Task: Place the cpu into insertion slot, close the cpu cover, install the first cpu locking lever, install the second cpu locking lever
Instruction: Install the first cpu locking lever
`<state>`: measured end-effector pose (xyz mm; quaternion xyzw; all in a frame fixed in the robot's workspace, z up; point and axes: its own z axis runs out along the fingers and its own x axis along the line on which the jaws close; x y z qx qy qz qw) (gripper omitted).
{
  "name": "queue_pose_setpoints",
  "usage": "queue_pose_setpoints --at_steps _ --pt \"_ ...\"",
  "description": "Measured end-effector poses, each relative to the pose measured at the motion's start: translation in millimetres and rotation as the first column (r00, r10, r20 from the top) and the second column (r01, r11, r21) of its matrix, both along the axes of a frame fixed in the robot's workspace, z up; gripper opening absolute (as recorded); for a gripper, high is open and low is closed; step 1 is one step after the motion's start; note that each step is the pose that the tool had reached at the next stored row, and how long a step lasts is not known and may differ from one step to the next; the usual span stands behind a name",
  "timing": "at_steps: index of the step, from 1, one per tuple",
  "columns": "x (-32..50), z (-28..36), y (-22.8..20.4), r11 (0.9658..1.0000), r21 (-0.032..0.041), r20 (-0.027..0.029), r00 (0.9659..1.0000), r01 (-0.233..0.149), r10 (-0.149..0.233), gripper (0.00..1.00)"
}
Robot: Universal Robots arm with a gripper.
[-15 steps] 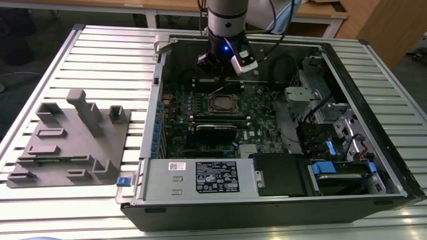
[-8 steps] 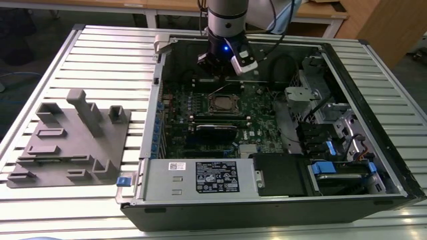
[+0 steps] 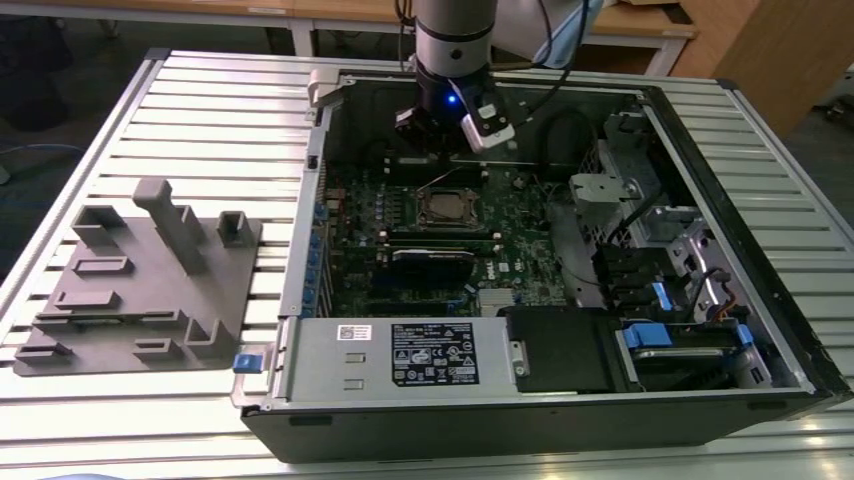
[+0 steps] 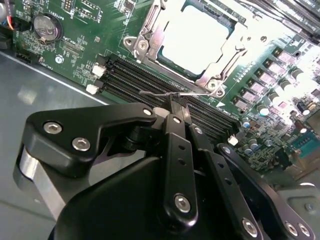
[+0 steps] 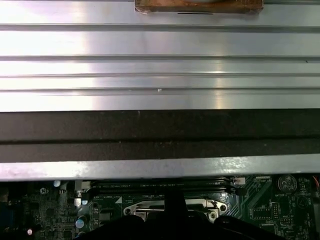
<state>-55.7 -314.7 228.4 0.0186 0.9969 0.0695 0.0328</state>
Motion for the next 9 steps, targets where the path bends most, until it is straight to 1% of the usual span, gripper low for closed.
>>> queue_pose_setpoints --at_steps 2,5,9 --pt "0.0 -2.3 0.0 1.0000 0.0000 0.0000 1.0000 0.000 0.000 0.11" --pt "0.6 -2.7 0.0 1.0000 -0.0002 -0.0001 1.0000 0.000 0.000 0.11" --pt "6.0 -3.5 0.0 1.0000 0.0000 0.0000 1.0000 0.000 0.000 0.11"
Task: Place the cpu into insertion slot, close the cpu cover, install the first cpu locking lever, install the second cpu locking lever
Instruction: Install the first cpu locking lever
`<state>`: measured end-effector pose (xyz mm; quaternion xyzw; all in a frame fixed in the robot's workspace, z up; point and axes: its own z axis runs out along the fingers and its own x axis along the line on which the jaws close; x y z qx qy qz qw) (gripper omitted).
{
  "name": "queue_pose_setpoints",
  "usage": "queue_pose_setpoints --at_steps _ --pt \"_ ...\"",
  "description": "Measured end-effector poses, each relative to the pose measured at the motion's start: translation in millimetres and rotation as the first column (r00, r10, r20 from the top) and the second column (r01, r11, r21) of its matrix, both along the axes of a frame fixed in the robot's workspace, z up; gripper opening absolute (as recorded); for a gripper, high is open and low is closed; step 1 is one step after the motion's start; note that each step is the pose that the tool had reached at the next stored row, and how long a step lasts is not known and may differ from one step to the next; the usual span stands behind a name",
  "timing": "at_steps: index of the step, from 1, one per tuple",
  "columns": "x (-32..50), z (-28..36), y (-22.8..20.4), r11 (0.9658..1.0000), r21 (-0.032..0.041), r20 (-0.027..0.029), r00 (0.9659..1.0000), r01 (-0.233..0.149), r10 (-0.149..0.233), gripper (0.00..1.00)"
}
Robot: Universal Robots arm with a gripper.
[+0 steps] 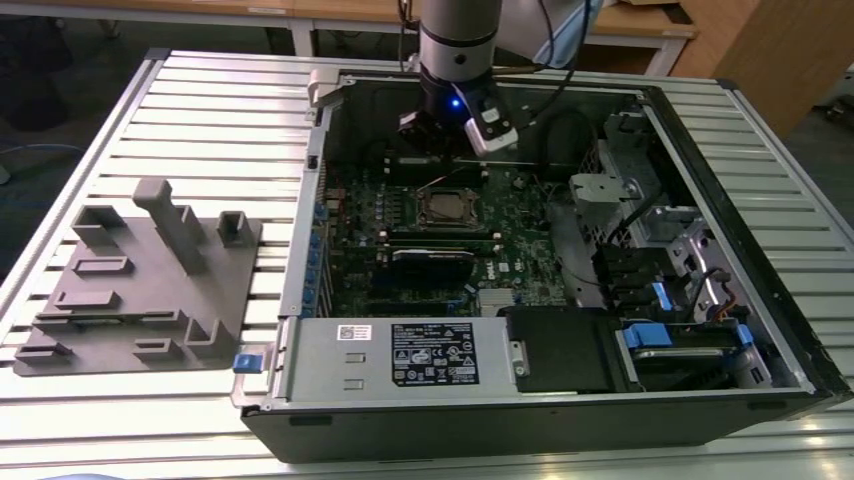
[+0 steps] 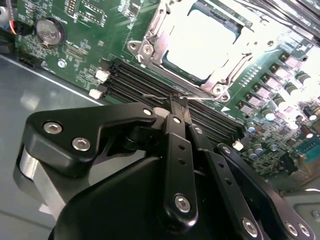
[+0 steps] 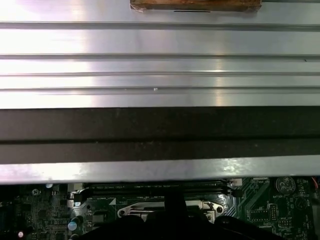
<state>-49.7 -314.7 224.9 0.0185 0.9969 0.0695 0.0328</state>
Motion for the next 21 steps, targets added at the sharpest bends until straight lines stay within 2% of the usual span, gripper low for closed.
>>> queue_pose_setpoints --at_steps 8,15,18,21 --pt "4.6 -3.4 0.4 1.0000 -0.0012 -0.0001 1.0000 0.000 0.000 0.11" --pt "6.9 -4.9 2.4 1.0000 -0.0013 0.0001 1.0000 0.001 -0.001 0.11" --pt "8.7 -5.4 2.4 0.9999 -0.0018 -0.0001 0.9999 0.017 -0.017 0.11" --pt "9.1 -6.5 2.4 0.9987 -0.0016 0.0000 0.9987 0.052 -0.052 0.11"
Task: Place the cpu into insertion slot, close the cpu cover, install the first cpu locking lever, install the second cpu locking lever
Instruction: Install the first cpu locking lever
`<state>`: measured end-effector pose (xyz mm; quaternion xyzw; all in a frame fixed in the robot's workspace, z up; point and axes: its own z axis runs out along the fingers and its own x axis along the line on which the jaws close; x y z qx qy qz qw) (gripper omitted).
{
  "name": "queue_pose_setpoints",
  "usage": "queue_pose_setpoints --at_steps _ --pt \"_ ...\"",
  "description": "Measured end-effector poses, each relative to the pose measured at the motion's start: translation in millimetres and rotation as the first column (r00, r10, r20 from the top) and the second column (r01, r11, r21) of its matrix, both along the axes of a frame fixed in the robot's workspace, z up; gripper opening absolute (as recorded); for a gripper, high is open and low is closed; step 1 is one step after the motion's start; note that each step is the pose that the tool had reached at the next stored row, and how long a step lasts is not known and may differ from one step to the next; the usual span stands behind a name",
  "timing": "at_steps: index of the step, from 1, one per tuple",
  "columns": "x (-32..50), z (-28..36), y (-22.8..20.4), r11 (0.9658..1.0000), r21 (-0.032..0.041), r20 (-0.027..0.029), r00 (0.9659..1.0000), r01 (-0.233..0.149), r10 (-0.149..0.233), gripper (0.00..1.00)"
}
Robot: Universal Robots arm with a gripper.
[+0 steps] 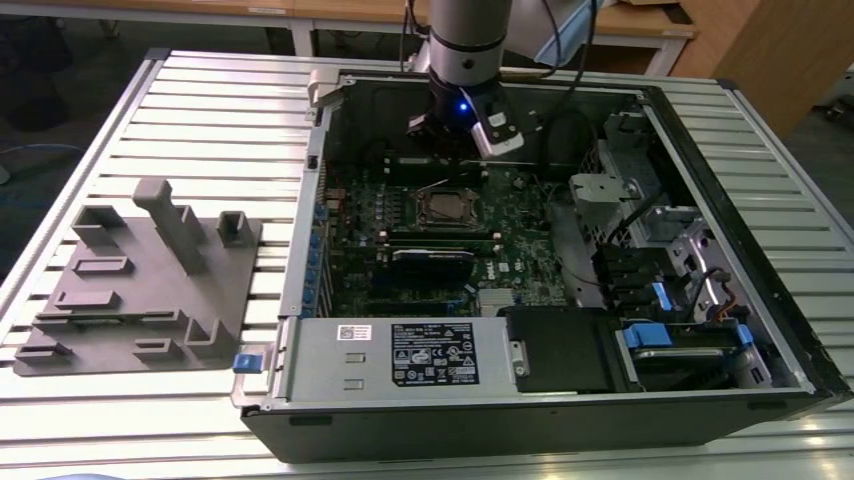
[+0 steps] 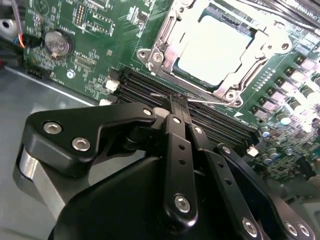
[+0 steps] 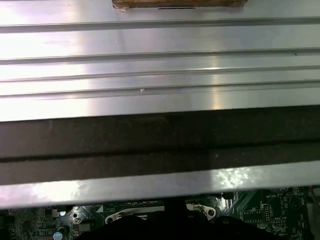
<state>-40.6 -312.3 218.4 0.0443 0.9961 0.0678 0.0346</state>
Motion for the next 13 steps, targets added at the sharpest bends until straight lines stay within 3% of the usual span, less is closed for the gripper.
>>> queue_pose_setpoints --at_steps 4,13 --pt "0.0 -1.2 0.3 0.9986 -0.0002 -0.0001 0.9986 0.054 -0.054 0.11" --pt "0.0 -1.9 2.5 0.9949 0.0000 0.0000 0.9949 0.101 -0.101 0.11"
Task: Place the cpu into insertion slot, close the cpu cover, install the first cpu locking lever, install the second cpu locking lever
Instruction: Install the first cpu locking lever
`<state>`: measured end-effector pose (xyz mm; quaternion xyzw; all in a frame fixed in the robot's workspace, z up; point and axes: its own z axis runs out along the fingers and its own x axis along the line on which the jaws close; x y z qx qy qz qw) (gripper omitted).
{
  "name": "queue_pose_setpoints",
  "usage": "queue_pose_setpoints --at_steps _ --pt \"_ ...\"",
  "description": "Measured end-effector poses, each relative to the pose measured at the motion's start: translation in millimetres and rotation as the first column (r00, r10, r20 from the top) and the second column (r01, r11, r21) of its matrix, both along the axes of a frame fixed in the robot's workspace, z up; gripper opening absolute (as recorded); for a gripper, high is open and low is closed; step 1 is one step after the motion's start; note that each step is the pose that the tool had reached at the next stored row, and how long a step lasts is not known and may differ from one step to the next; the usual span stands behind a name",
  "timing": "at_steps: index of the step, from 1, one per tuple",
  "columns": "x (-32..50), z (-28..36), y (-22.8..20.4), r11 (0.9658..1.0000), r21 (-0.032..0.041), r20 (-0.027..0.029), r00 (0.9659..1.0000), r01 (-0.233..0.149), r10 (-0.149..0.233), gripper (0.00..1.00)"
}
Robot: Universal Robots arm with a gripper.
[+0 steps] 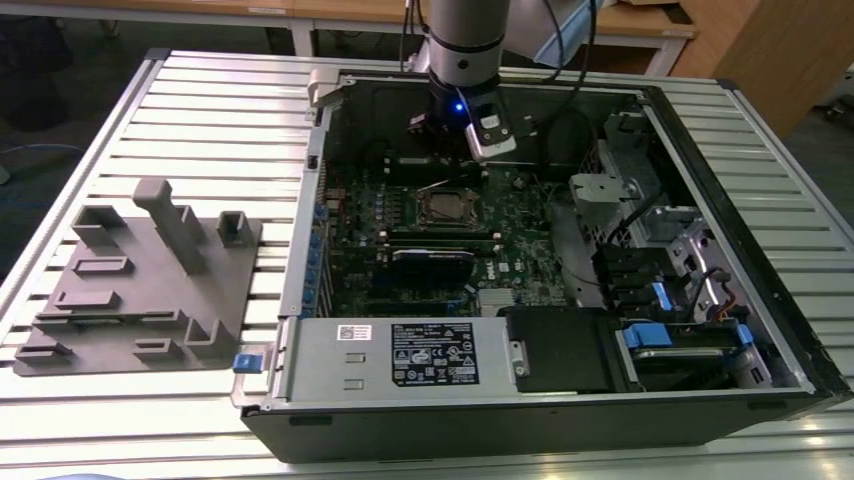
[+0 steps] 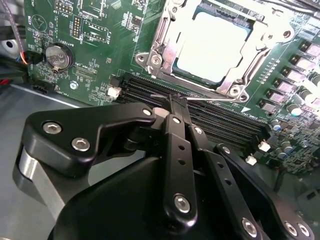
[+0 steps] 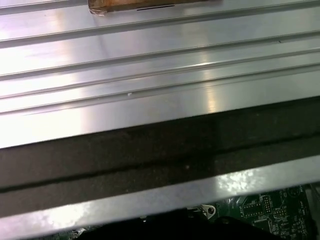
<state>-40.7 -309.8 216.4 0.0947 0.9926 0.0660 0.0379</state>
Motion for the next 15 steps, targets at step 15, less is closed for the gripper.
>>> queue_pose_setpoints --at_steps 15 --pt "0.0 -1.9 1.2 0.9987 -0.0003 0.0000 0.9987 0.052 -0.052 0.11"
